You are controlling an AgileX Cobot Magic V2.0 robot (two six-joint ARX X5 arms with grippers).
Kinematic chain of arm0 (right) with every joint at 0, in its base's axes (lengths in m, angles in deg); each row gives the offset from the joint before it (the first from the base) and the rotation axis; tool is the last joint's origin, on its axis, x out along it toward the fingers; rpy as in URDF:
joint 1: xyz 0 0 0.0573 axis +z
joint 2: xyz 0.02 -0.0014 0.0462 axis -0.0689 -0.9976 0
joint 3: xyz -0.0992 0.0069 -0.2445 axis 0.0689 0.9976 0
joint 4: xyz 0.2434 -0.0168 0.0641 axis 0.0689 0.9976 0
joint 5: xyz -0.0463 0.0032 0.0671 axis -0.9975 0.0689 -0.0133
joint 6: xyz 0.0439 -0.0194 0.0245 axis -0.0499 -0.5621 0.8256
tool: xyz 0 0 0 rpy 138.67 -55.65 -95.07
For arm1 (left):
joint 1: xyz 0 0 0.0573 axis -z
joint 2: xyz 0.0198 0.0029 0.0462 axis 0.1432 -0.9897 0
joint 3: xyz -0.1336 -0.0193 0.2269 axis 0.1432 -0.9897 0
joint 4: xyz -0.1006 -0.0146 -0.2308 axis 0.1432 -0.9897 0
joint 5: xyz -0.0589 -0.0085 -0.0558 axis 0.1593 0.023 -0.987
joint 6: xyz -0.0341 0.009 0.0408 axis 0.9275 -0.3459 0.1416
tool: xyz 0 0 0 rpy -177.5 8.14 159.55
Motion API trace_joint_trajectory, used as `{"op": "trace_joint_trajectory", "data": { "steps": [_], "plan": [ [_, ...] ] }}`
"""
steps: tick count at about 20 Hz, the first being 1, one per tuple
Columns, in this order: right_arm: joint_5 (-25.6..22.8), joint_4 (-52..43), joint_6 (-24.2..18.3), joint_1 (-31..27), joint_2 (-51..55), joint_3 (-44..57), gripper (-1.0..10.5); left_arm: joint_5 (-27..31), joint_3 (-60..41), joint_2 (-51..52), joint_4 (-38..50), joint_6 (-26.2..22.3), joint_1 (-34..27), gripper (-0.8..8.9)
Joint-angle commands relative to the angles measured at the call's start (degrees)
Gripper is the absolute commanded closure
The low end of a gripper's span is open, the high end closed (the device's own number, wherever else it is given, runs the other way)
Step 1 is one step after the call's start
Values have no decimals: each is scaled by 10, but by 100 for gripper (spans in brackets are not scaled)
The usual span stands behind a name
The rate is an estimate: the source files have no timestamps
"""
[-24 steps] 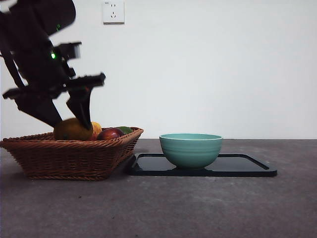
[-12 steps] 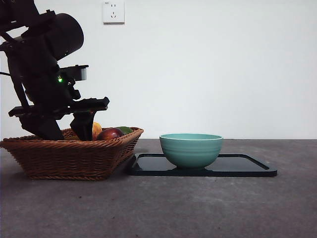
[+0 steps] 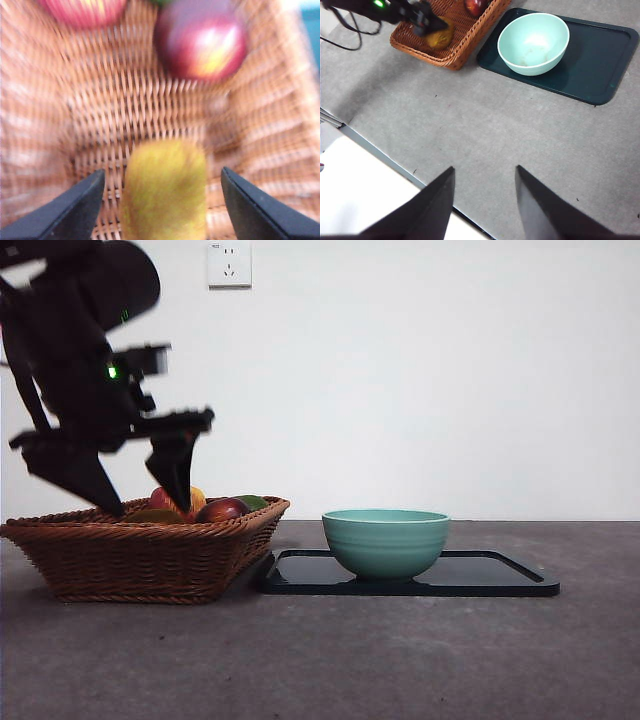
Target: Pick up the wifruite, put it on the bowl, pick up the plate, put it on desk
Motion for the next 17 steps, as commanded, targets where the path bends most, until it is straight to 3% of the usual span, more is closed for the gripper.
{"op": "trace_joint_trajectory", "data": {
  "steps": [1,4,11,17],
  "plan": [
    [-2,-9,0,3,-2,-9,753,0,8,34,-7,-3,3,438],
    [-5,-9,0,3,-2,-9,753,-14,8,95,-41,-5,8,438],
    [-17,-26,0,3,-3,-9,753,-187,8,254,-158,-22,11,439],
    [-16,-32,0,3,-3,-9,753,-299,8,337,-257,-75,11,440]
  ]
}}
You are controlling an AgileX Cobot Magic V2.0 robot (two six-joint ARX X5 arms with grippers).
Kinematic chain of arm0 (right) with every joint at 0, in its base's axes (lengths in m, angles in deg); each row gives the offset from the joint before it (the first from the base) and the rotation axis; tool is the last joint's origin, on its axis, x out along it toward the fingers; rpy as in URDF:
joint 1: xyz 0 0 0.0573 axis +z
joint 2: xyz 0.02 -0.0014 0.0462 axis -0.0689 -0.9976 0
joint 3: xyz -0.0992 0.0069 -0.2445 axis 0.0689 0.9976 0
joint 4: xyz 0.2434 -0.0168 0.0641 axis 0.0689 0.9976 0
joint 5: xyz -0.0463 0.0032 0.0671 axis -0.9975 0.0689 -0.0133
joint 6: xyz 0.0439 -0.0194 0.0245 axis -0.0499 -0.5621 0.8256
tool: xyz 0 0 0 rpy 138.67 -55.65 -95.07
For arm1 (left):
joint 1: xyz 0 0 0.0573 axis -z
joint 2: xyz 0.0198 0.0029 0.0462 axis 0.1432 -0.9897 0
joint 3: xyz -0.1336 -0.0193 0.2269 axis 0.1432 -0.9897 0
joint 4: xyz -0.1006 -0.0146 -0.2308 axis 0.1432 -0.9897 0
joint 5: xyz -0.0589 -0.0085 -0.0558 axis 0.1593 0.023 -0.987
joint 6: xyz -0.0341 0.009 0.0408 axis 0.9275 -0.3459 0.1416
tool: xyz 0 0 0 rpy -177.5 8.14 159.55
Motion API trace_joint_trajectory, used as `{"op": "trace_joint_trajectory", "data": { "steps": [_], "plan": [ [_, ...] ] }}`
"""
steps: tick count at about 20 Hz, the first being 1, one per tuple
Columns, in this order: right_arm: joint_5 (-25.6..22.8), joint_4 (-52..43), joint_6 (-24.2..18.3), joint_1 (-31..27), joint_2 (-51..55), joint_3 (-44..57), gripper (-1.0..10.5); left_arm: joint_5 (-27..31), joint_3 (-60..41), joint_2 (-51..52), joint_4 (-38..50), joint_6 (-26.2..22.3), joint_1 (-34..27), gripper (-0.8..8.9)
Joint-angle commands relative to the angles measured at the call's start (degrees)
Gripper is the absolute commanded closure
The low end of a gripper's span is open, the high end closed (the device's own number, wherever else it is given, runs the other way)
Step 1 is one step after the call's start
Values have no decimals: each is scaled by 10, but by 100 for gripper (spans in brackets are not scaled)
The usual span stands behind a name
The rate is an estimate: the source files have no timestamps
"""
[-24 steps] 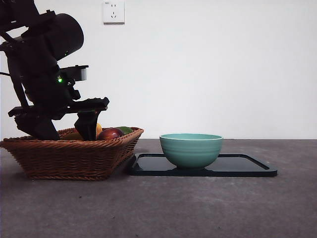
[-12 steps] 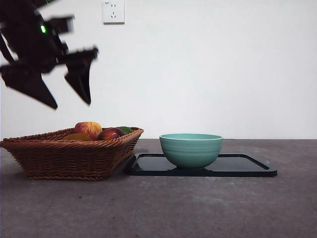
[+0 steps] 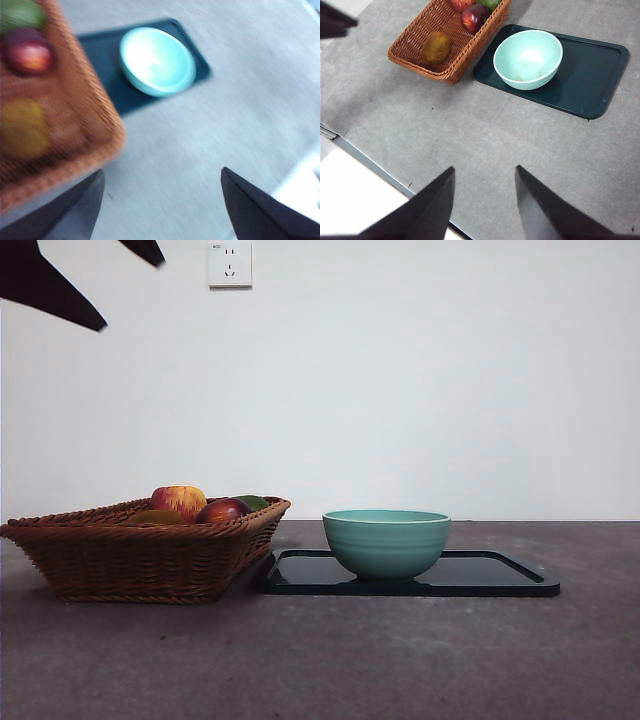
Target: Pick up the wifruite, put it on the bowl, pick up the plate, put it on desk
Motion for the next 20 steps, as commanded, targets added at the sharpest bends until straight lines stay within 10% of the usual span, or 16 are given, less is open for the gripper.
{"op": "trace_joint_trajectory", "data": {
  "steps": [1,20],
  "plan": [
    [-1,-7,0,3,-3,-9,753,-33,8,14,-29,-47,3,440],
    [-30,-66,69,2,-68,-9,608,-42,8,27,-61,-74,3,440]
  ]
}}
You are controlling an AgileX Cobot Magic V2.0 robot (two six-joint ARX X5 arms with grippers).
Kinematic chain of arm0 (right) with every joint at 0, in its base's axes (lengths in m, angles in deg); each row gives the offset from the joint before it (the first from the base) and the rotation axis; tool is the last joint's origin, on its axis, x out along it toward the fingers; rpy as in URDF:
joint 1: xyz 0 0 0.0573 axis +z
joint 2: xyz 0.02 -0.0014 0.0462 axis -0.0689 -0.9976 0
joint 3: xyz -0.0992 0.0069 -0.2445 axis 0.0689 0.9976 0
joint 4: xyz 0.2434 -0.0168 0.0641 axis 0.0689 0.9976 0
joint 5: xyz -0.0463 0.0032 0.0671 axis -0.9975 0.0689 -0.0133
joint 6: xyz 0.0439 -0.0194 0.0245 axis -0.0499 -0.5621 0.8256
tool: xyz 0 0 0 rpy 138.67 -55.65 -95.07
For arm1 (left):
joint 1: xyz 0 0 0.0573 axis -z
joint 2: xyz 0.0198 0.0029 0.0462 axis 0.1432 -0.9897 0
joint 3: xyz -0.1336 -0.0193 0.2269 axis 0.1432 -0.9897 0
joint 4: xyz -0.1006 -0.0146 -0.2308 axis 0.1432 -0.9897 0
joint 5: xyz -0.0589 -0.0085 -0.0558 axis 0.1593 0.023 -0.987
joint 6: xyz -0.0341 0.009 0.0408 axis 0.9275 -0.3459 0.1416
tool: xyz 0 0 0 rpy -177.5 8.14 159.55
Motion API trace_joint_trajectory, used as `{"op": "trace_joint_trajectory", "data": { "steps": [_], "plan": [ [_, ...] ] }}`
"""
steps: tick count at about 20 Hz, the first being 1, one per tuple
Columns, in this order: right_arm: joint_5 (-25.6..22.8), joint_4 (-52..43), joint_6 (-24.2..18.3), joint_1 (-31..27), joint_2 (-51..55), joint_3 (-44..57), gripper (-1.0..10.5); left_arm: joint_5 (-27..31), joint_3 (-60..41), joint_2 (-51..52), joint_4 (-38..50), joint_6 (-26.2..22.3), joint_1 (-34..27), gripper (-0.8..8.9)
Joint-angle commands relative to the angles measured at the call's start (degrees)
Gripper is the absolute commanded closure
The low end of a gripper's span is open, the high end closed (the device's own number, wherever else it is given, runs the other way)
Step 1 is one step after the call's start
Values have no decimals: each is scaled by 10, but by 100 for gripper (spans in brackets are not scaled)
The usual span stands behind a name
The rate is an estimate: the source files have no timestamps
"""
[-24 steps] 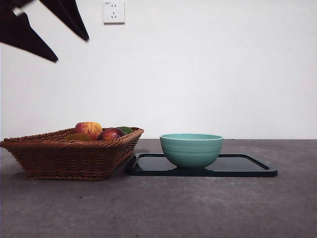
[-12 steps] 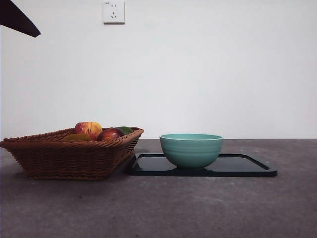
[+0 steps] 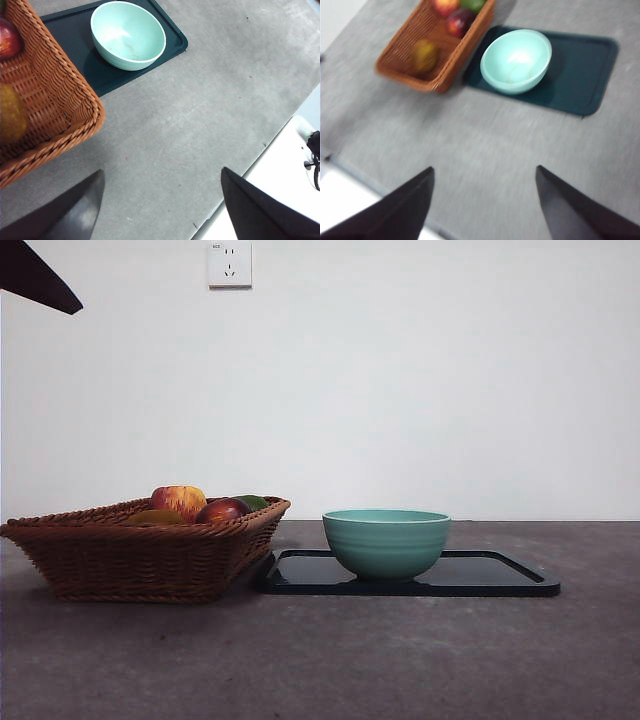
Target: Pick up the wifruite, put it on the bowl, pick up the plate, put it on desk
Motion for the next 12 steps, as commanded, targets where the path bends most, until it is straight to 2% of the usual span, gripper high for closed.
{"op": "trace_joint_trajectory", "data": {
  "steps": [1,6,12],
  "plan": [
    [-3,-48,15,2,-50,-10,608,-5,8,-3,7,-7,3,440],
    [-3,-132,-2,-25,-222,-42,608,-5,8,-3,7,-7,3,440],
    [-2,-140,-47,-75,-436,-157,608,-5,8,-3,7,-7,3,440]
  ]
}}
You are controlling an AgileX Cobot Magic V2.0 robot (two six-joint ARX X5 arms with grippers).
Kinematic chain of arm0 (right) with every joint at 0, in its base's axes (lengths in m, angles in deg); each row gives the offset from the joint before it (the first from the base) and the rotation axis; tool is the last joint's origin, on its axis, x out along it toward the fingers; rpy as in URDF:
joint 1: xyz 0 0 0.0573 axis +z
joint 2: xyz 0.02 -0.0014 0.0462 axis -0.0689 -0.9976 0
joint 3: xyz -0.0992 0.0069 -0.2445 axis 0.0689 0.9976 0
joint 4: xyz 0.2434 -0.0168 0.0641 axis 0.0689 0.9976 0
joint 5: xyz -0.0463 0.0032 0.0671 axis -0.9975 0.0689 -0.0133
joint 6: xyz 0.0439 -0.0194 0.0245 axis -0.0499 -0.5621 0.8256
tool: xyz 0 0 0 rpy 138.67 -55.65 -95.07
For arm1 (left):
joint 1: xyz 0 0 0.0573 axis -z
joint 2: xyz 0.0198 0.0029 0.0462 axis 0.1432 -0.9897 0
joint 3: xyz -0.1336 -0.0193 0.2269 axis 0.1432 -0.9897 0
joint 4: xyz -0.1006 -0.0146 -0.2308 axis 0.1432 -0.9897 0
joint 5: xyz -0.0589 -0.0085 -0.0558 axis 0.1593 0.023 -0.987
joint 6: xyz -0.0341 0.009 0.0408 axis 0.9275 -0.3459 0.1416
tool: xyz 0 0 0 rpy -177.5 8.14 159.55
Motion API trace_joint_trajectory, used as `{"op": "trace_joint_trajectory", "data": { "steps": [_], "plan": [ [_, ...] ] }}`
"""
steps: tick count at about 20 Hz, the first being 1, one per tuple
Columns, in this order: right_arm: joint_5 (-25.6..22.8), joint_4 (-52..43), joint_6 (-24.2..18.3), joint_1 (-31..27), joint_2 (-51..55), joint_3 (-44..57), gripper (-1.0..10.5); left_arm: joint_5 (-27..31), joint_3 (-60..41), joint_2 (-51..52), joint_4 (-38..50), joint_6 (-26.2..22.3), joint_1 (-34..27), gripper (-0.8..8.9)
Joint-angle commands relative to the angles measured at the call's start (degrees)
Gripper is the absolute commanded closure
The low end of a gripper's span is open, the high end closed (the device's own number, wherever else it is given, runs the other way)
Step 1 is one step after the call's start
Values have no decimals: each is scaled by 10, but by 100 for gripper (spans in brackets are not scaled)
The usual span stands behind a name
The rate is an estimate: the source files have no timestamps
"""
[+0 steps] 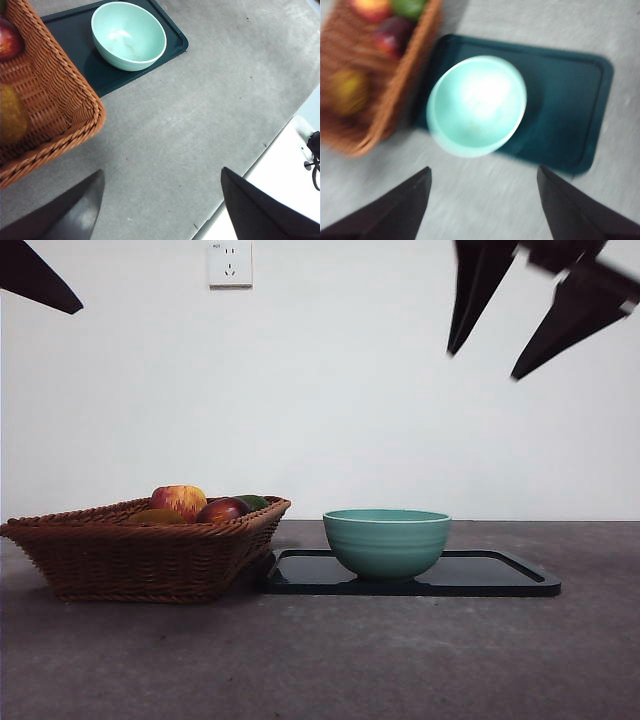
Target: Pick up the wifruite, put it on the bowl, pick up the plate, put it on desk
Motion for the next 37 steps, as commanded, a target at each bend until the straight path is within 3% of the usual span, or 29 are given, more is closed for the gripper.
{"op": "trace_joint_trajectory", "data": {
  "steps": [1,13,22,25,32,37],
  "plan": [
    [-1,-4,-25,-9,-69,-44,609,-5,8,-3,6,-7,3,440],
    [-1,-88,-39,-17,-279,-77,614,-5,8,-3,6,-7,3,440],
    [-1,-112,-39,-17,-316,-77,825,-5,8,-3,6,-7,3,440],
    [-1,-115,-39,-17,-316,-77,938,-5,8,-3,6,-7,3,440],
    [-1,-96,-48,-17,-236,-77,938,-5,8,-3,6,-7,3,440],
    [4,12,-84,-10,-102,-77,938,-5,8,-3,6,-7,3,440]
  ]
}}
